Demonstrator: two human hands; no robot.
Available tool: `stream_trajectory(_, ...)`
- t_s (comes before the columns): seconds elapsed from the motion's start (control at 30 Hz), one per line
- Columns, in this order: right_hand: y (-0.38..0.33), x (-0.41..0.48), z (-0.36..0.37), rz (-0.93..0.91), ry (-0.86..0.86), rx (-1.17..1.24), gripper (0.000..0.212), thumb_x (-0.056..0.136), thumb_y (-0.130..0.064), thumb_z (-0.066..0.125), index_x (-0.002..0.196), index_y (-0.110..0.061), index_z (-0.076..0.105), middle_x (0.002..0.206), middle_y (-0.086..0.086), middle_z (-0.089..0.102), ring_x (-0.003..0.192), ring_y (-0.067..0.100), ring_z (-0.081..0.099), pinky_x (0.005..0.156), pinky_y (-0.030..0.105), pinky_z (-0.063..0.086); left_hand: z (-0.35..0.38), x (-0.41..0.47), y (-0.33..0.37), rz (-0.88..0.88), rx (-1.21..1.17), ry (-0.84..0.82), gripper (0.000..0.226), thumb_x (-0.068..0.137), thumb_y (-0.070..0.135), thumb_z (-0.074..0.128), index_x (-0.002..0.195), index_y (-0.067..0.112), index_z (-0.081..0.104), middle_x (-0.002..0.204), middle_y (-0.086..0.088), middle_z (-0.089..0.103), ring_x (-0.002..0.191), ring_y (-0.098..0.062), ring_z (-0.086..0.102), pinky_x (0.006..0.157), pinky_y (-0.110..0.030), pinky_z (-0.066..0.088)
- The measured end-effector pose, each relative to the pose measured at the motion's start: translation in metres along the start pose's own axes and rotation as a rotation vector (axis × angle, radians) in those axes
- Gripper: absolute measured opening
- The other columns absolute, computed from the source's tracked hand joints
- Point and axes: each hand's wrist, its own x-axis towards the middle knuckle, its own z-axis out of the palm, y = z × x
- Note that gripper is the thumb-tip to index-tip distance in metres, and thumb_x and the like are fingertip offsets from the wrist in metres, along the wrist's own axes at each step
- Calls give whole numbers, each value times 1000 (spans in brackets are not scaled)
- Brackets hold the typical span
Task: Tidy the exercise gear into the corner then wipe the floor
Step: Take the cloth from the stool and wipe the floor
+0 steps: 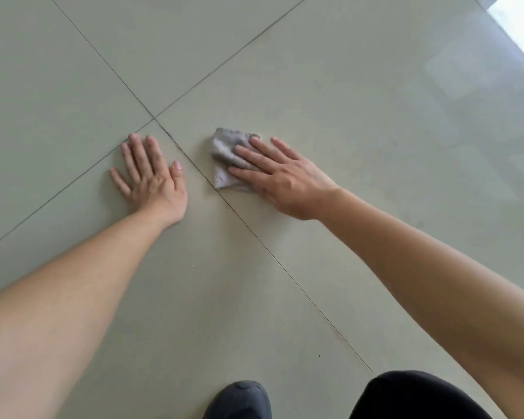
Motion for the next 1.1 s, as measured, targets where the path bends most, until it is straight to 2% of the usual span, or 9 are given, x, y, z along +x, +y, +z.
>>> stream_trajectory(0.13, 61, 30, -31, 572, 77, 146, 54, 107, -46, 18, 159, -34, 12, 169, -3, -2, 155, 23, -6, 125, 43, -2, -4, 2, 2, -15, 8, -78, 65, 103, 42, 16, 155, 14, -13, 161, -6, -24, 148, -22, -22, 117, -53, -13)
stream_trajectory(0.23, 55, 69, -36, 732, 71, 198, 56, 106, -39, 19, 160, -33, 4, 168, 3, -11, 153, 31, -13, 125, 45, -5, -5, 2, 2, -16, 16, -93, 66, 103, 43, 15, 154, 14, -16, 161, -7, -26, 148, -23, -24, 117, -53, -13)
stream_trajectory(0.33, 35, 91, -32, 696, 94, 151, 57, 105, -30, 24, 160, -31, 8, 168, 4, -7, 153, 36, -11, 125, 46, -4, -5, 2, 2, -5, 23, -89, 67, 103, 44, 14, 154, 14, -16, 161, -7, -26, 148, -23, -24, 117, -53, -12)
stream_trajectory(0.5, -33, 110, -24, 202, -2, 11, 59, 103, -27, 28, 159, -31, 12, 168, 4, -1, 153, 38, -7, 123, 46, -3, -6, 3, 0, -7, 2, -107, 68, 103, 45, 18, 155, 14, -13, 161, -6, -26, 148, -23, -24, 116, -53, -13)
stream_trajectory(0.67, -24, 123, -35, -60, -90, -151, 58, 105, -31, 27, 159, -36, 7, 168, 0, -3, 155, 30, -4, 124, 50, -3, -10, 4, 0, -13, 14, -154, 70, 102, 47, 18, 154, 14, -14, 160, -5, -28, 147, -22, -27, 116, -53, -14)
stream_trajectory(0.73, 9, 121, -46, 61, -81, -91, 54, 107, -38, 25, 158, -39, 7, 168, -3, -4, 155, 26, -5, 124, 50, -2, -12, 5, -1, -9, 9, -188, 71, 102, 48, 19, 154, 15, -17, 159, -4, -30, 146, -21, -28, 116, -54, -15)
stream_trajectory(0.87, 107, 86, -67, 688, 1, 98, 55, 105, -53, 14, 158, -40, 6, 168, -2, -6, 155, 26, -6, 122, 56, -4, -14, 7, -1, -15, 9, -228, 73, 101, 50, 19, 152, 17, -22, 158, -3, -34, 144, -20, -32, 115, -53, -17)
stream_trajectory(0.93, 130, 72, -69, 842, -42, 75, 56, 104, -53, 11, 158, -38, 3, 168, 1, -7, 154, 30, -6, 121, 58, -5, -14, 7, 0, -8, 16, -225, 73, 101, 50, 19, 152, 17, -22, 158, -4, -34, 145, -20, -32, 114, -53, -17)
stream_trajectory(1.1, 37, 82, -47, 688, 6, 118, 59, 105, -30, 23, 160, -31, 1, 167, 9, -11, 152, 42, -11, 123, 54, -2, -14, 5, 0, -11, 20, -208, 72, 102, 49, 19, 153, 16, -19, 158, -4, -32, 146, -21, -30, 115, -53, -15)
